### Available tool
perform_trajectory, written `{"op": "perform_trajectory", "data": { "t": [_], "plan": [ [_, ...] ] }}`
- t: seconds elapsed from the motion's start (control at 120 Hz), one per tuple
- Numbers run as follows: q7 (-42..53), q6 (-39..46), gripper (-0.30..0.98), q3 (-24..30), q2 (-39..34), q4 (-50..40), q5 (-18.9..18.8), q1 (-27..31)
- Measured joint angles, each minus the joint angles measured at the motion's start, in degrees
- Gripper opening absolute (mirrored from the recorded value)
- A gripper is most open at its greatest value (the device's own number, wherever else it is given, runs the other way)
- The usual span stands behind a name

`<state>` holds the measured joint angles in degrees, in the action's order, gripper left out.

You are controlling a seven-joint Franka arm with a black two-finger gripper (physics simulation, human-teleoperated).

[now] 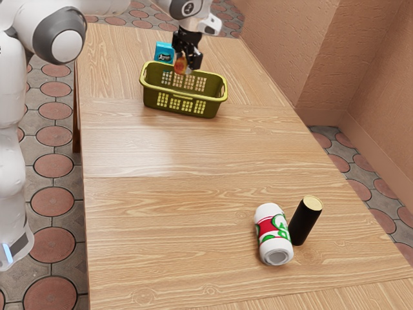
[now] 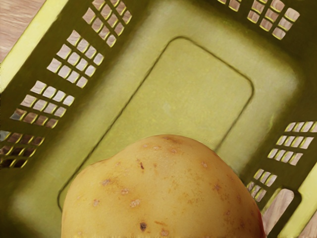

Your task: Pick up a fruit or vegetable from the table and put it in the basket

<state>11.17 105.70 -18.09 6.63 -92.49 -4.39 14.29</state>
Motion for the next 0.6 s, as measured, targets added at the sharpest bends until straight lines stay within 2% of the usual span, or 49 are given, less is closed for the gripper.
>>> {"op": "perform_trajectory", "data": {
  "t": [0.283, 0.417, 0.558, 0.6],
  "plan": [
    [5.58, -0.02, 0.34, -0.01, 2.82, 0.09, 1.61, 3.15],
    [8.21, -0.08, 0.55, -0.01, 3.09, 0.19, 3.02, 3.51],
    [10.50, -0.15, 0.64, 0.27, 2.61, 0.67, 3.54, 3.01],
    [10.78, -0.76, 0.65, 0.93, 0.49, -0.02, 3.55, 0.80]
  ]
}}
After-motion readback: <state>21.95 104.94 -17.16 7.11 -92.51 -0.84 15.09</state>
